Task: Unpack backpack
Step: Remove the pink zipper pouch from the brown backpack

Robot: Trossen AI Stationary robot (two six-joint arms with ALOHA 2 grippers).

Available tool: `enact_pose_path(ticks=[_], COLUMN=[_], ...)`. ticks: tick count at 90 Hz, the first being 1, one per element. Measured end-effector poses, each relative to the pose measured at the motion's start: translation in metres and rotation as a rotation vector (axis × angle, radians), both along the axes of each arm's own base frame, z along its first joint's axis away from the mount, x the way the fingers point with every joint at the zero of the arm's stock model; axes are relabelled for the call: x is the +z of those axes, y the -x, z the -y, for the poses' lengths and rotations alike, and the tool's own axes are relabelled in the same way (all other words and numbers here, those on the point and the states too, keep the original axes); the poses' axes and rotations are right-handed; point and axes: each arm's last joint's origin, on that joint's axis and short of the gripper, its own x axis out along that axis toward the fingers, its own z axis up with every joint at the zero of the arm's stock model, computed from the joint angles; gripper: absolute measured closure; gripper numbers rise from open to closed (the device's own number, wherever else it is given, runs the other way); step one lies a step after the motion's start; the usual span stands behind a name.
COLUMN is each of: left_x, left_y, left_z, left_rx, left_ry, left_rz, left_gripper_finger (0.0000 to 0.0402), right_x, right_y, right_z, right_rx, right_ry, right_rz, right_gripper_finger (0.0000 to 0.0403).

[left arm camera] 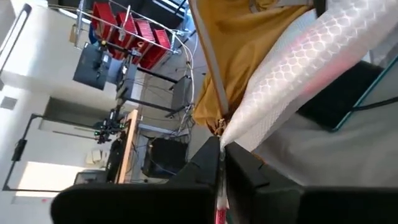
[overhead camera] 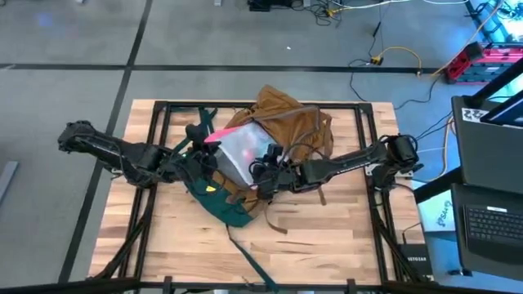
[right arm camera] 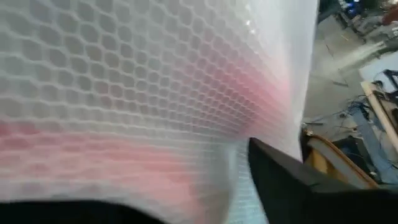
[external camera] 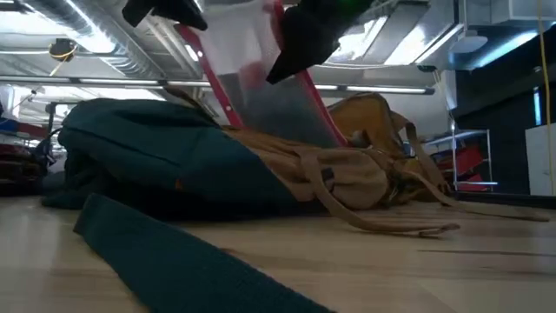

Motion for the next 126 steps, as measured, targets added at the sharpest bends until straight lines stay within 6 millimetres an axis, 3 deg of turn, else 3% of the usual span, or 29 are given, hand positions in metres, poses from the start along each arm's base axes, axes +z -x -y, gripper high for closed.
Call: enact_pose_path(ticks=[9,33,47,66,74,99,126], left_x=[-0.001,-0.003,-0.005,-0.010,-0.012,-0.019,-0.024], left_y=[0.000,0.001,0.002,0.007,0.010,0.017,0.023], left_z=[0.000,0.001,0.000,-0.001,-0.002,-0.004,0.001], left_rx=[-0.016,-0.025,-0.011,0.022,0.038,0.101,0.105], left_ry=[0.013,0.047,0.068,0.097,0.107,0.166,0.187], left_rz=[-0.005,-0.014,-0.012,-0.035,-0.059,-0.058,-0.079], left_gripper_finger=[0.0401,0.0401,0.0401,0.0401,0.0392,0.0328,0.0284], right_x=[-0.001,-0.004,-0.005,0.002,0.015,0.084,0.143], right_y=[0.000,-0.001,-0.001,-0.001,0.000,-0.001,0.025], right_z=[0.000,-0.002,-0.004,-0.010,-0.015,-0.035,-0.054], right_rx=[0.032,0.121,0.177,0.116,0.082,0.027,-0.109], right_ry=[-0.018,-0.035,-0.044,0.148,0.243,0.425,0.572], right_rz=[-0.015,-0.064,-0.082,-0.055,-0.025,0.071,0.049], right_gripper_finger=[0.0358,0.0399,0.0400,0.0402,0.0403,0.0403,0.0403])
